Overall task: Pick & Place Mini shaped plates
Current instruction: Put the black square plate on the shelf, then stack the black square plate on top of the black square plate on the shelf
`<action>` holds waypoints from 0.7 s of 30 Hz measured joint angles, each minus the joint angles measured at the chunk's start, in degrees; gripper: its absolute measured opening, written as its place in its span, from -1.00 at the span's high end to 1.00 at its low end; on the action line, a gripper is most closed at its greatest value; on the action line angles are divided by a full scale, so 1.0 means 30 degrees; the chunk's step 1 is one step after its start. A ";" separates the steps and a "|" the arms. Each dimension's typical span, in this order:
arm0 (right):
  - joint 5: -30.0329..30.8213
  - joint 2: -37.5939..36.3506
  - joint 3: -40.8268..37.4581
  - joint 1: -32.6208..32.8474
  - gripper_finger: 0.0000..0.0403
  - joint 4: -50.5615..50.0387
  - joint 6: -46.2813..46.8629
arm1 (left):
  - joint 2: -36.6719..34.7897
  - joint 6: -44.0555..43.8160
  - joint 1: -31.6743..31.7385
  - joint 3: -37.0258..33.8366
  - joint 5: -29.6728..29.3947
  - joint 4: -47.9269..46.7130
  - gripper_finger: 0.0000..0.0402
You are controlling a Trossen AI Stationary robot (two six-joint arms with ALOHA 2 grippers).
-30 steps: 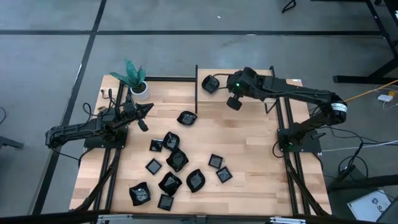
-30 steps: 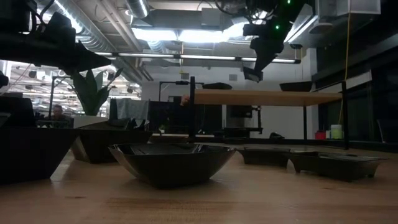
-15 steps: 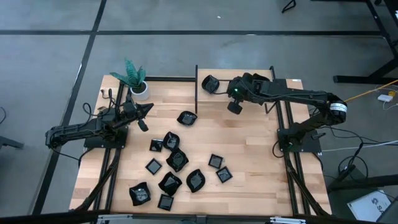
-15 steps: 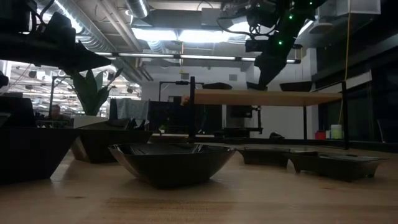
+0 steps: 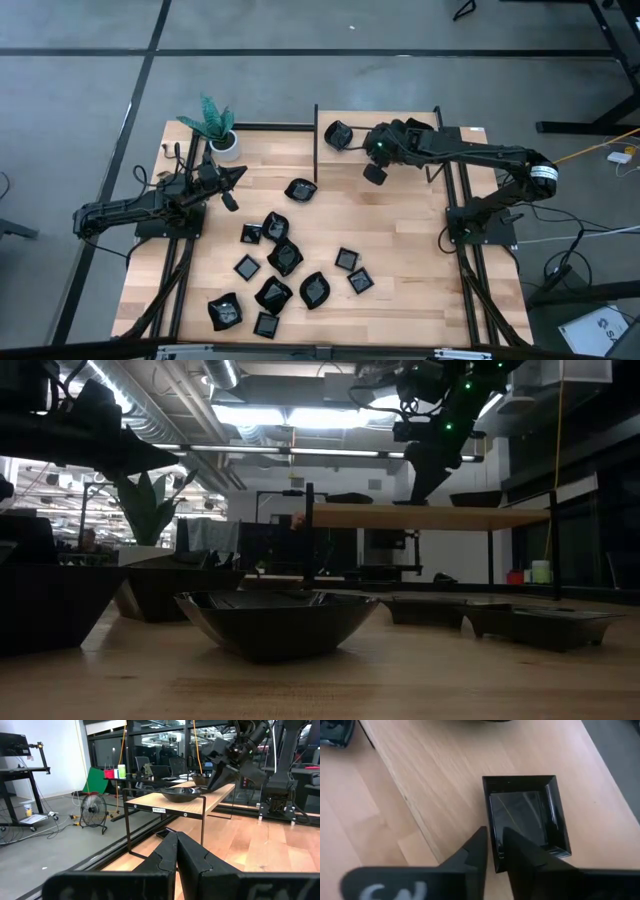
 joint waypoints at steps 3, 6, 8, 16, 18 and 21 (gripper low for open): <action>-0.0482 0.0000 0.0144 -0.0005 0.49 -0.0227 0.0085 | -0.0002 0.0000 0.0002 -0.0001 0.0000 -0.0003 0.98; -0.1211 0.0000 0.0641 0.0049 0.35 -0.0225 0.0028 | 0.0003 0.0000 -0.0003 -0.0006 0.0000 0.0003 0.98; -0.1624 0.0000 0.1114 0.0269 0.29 -0.0230 0.0129 | 0.0003 0.0000 -0.0004 -0.0005 0.0000 -0.0003 0.98; -0.1826 0.0000 0.2400 0.2885 0.28 -0.0204 0.0716 | 0.0000 0.0000 -0.0004 -0.0004 0.0000 0.0004 0.98; -0.1825 0.0000 0.2412 0.3828 0.29 -0.0219 0.1071 | 0.0002 0.0000 -0.0003 0.0000 0.0000 0.0004 0.98; -0.1820 0.0000 0.2412 0.5204 0.29 -0.0219 0.1909 | 0.0000 0.0000 0.0000 -0.0007 0.0000 0.0001 0.98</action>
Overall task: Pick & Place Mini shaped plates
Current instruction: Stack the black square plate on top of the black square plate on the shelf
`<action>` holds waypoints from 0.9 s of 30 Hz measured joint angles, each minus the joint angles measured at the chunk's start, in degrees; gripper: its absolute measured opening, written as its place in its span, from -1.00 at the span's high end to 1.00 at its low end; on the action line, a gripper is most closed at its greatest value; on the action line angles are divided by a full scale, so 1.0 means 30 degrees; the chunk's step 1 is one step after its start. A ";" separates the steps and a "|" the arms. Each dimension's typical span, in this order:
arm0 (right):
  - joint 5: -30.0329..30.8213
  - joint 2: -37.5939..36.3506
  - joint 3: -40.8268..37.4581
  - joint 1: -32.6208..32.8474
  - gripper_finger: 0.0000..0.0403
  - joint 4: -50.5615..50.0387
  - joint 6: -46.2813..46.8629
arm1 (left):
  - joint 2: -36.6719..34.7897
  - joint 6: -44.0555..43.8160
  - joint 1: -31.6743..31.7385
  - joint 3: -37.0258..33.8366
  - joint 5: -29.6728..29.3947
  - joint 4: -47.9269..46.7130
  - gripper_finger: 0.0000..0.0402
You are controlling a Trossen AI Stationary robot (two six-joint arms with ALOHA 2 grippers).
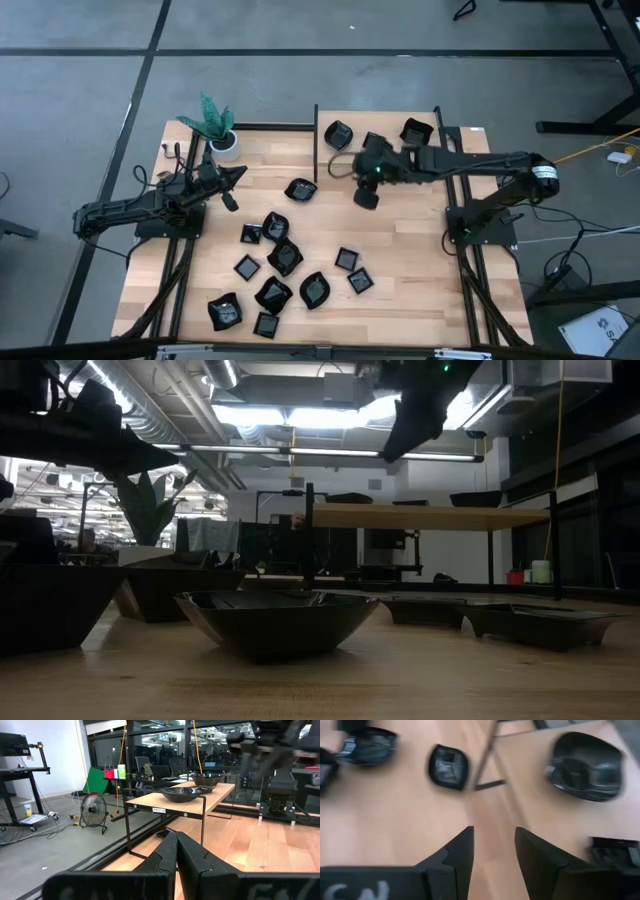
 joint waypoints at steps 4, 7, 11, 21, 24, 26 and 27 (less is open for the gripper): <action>0.0004 0.0000 0.0004 0.1763 0.30 0.0004 0.1335 | 0.0003 0.0000 -0.0004 0.0007 0.0000 -0.0004 0.98; 0.0016 0.0000 0.0007 0.3019 0.30 0.0081 0.2307 | -0.0002 0.0000 -0.0002 0.0000 0.0000 -0.0004 0.98; 0.0059 0.0000 -0.0322 0.4599 0.30 0.1307 0.3168 | 0.0002 0.0000 0.0003 0.0000 0.0000 -0.0004 0.98; 0.0005 0.1491 -0.0554 0.7825 0.30 0.4337 0.2728 | -0.0001 0.0000 -0.0001 0.0007 0.0000 -0.0004 0.98; 0.0008 0.2153 -0.0555 0.8603 0.30 0.4600 0.2634 | 0.0003 0.0000 -0.0004 0.0007 0.0000 -0.0004 0.98; 0.0009 0.2546 -0.0554 0.9073 0.30 0.4973 0.2738 | -0.0002 0.0000 0.0001 0.0000 -0.0002 0.0001 0.98; 0.0016 0.2764 -0.0560 0.9299 0.30 0.5225 0.2731 | 0.0002 0.0000 0.0003 0.0001 0.0000 -0.0004 0.98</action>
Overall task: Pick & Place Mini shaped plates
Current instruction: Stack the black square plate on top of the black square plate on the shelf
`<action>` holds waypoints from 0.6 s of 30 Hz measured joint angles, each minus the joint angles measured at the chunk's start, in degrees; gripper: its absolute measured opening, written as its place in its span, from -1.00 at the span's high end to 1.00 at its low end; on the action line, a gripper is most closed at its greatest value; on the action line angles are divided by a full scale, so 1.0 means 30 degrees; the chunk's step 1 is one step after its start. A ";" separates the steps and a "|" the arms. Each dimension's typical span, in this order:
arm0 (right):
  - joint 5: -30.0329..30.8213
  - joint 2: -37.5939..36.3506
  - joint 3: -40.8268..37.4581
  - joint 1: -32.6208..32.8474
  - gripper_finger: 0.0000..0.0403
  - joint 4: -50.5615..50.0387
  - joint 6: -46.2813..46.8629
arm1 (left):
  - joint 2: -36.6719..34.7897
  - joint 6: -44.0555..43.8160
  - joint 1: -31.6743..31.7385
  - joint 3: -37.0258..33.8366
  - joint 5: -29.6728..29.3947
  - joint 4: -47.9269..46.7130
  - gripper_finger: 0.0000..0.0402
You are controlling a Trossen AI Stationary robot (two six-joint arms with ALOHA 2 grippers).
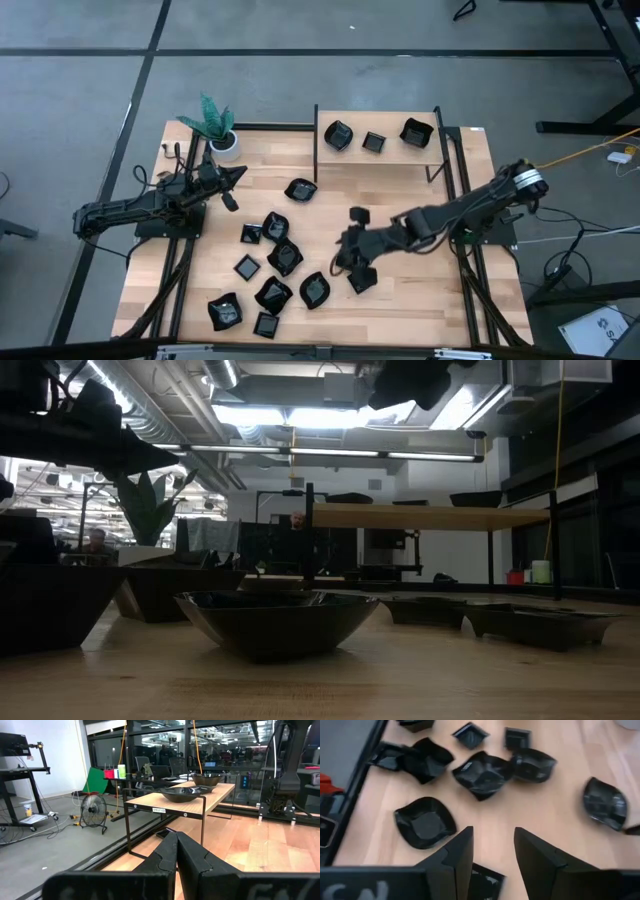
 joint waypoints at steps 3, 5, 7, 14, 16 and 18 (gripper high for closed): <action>0.0314 0.0748 0.0002 0.0663 0.30 0.0418 -0.0130 | 0.0000 0.0000 -0.0007 0.0005 0.0000 0.0001 0.98; 0.0775 0.1287 -0.0001 0.1000 0.30 0.0444 -0.0005 | -0.0002 0.0000 -0.0002 0.0006 0.0000 0.0003 0.98; 0.1299 0.1777 -0.0001 0.1211 0.30 0.0481 0.0351 | -0.0002 0.0000 -0.0003 0.0003 0.0000 0.0007 0.98; 0.1117 0.3254 0.0815 0.1402 0.30 0.0531 0.1732 | -0.0001 0.0000 -0.0007 -0.0001 0.0000 0.0000 0.98; 0.0627 0.3634 0.1346 0.1426 0.30 0.0115 0.2053 | -0.0002 0.0000 0.0000 0.0003 0.0000 0.0000 0.98; 0.0524 0.3999 0.1978 0.1442 0.30 -0.0715 0.2379 | -0.0003 0.0000 -0.0005 0.0006 0.0000 0.0003 0.98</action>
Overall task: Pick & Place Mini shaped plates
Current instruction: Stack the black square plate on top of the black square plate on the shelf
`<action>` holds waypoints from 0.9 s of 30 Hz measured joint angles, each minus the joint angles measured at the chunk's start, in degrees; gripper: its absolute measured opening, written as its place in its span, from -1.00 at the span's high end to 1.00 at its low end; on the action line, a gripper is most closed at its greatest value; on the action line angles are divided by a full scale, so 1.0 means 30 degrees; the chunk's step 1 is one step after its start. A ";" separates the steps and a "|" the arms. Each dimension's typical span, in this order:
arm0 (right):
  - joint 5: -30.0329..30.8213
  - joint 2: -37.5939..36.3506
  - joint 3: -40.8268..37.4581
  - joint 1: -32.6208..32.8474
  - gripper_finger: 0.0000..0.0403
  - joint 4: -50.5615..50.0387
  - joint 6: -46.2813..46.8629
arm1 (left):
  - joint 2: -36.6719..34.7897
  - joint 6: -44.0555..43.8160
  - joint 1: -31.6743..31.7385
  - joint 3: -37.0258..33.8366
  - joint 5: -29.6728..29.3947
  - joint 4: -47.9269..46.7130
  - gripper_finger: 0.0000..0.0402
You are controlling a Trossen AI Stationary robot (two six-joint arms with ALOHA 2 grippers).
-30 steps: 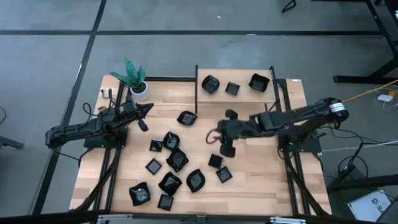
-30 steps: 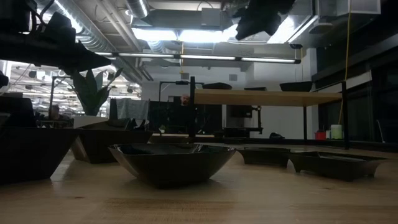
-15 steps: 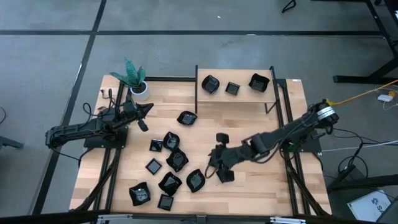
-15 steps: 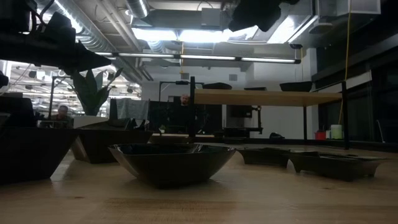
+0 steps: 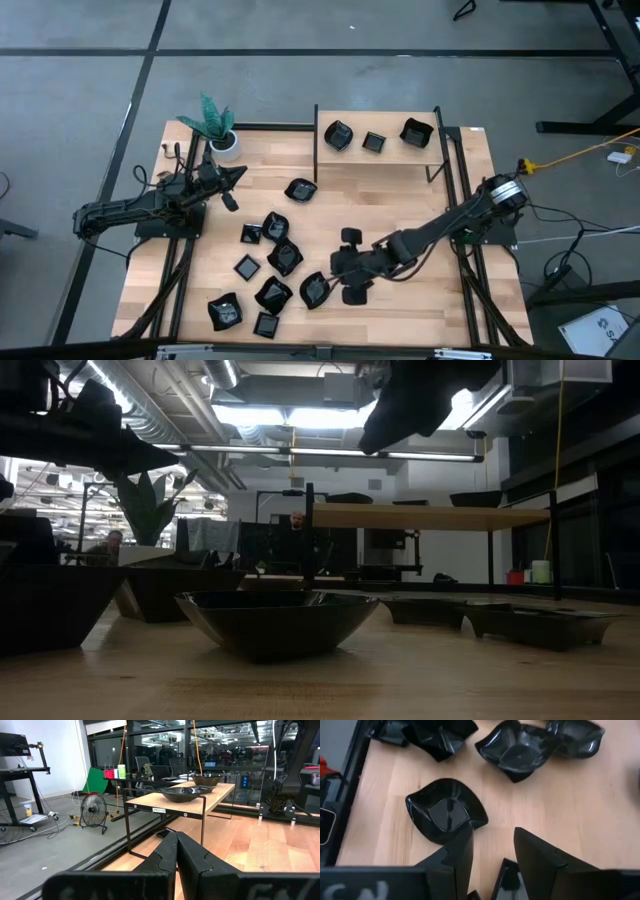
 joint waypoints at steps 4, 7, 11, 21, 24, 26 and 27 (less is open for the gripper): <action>0.0020 0.0769 0.1686 0.0167 0.30 -0.1941 0.0535 | 0.0005 0.0000 0.0005 -0.0001 0.0000 -0.0003 0.98; -0.0350 0.1475 0.3312 0.0211 0.30 -0.4019 0.1522 | 0.0005 0.0002 0.0003 -0.0007 0.0000 -0.0003 0.98; -0.1516 0.2521 0.5624 0.0209 0.30 -0.7558 0.3608 | -0.0001 0.0000 -0.0002 -0.0006 0.0000 0.0003 0.98; -0.1823 0.4782 0.7142 -0.1076 0.30 -0.9885 0.5409 | 0.0005 0.0000 -0.0001 -0.0006 0.0000 -0.0001 0.98; -0.2522 0.5606 0.7142 -0.1712 0.30 -0.9879 0.5732 | 0.0001 0.0000 0.0001 0.0000 0.0000 0.0001 0.98; -0.3156 0.6084 0.7142 -0.1913 0.30 -0.9839 0.5736 | 0.0001 0.0000 0.0001 -0.0004 0.0000 -0.0003 0.98; -0.3518 0.6295 0.7142 -0.1963 0.30 -0.9735 0.5743 | 0.0004 0.0000 -0.0002 -0.0002 0.0000 -0.0003 0.98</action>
